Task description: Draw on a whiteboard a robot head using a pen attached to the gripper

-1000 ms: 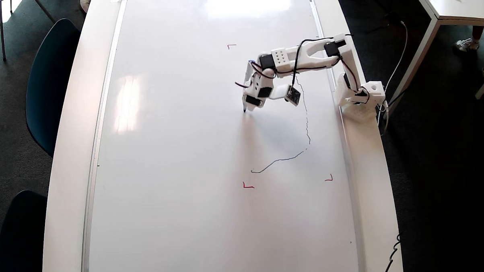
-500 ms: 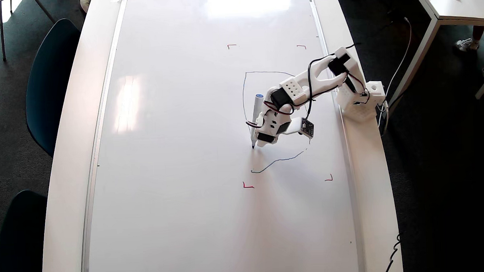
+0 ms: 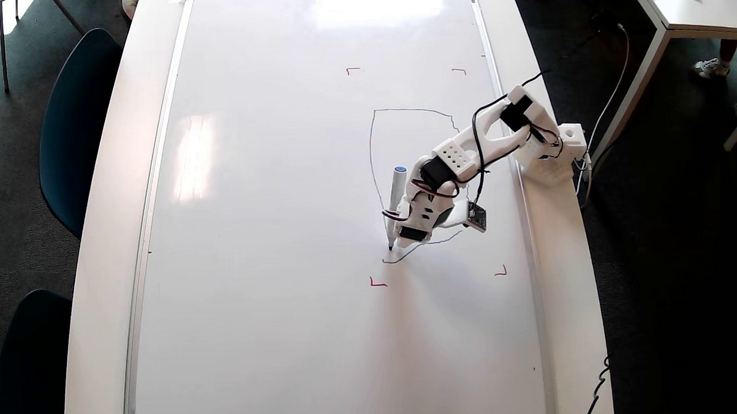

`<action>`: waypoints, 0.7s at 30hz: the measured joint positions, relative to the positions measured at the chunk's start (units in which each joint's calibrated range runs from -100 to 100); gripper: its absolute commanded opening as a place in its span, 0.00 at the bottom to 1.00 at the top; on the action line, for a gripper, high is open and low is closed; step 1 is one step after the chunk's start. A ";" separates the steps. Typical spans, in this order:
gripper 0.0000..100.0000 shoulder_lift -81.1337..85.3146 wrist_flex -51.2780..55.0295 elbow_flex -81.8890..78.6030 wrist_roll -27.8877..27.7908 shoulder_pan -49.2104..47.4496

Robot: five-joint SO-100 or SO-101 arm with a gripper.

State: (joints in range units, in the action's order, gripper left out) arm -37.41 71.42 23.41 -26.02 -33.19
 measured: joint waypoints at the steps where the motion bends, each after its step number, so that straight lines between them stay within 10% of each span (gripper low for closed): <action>1: 0.01 0.00 0.00 0.09 0.05 0.00; 21: 0.01 -2.02 0.68 5.26 0.05 -1.40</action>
State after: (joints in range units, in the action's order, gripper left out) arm -39.43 72.10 28.68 -25.96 -34.59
